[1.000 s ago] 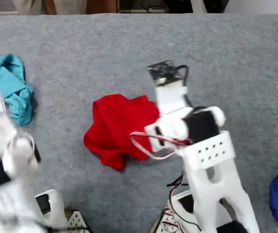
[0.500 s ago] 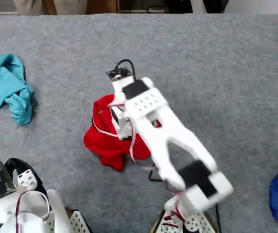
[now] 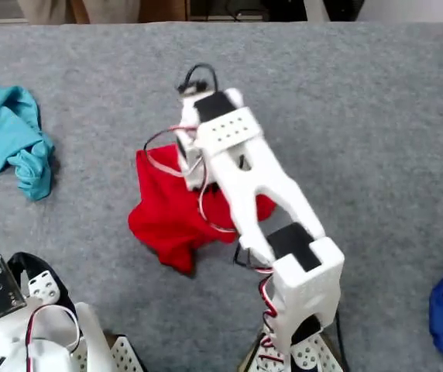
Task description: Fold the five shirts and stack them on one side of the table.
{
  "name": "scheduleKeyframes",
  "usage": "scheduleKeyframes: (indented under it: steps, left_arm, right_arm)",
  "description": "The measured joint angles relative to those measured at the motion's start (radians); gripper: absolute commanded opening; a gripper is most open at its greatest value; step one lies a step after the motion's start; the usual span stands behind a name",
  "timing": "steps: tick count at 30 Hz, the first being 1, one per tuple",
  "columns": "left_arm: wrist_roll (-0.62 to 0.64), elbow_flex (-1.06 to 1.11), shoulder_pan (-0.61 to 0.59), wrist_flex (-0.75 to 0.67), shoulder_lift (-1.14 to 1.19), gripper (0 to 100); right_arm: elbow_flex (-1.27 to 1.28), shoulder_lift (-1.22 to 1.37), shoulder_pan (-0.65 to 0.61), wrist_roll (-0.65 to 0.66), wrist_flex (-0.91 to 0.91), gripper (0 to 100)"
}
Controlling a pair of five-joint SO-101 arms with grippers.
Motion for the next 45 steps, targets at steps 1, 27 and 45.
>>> scheduleKeyframes:
  steps: [1, 27, 45]
  left_arm:
    - [0.0, 0.0, 0.0, 0.0, 0.0, 2]
    - [0.0, 0.0, 0.0, 0.0, 0.0, 2]
    - [0.0, 0.0, 0.0, 0.0, 0.0, 2]
  right_arm:
    - [-0.041, -0.02, 0.002, 0.0, 0.009, 0.6]
    - [-0.775, -0.37, 0.011, 0.0, -0.213, 0.6]
    - [0.097, -0.724, 0.569, 0.448, 0.025, 23.5]
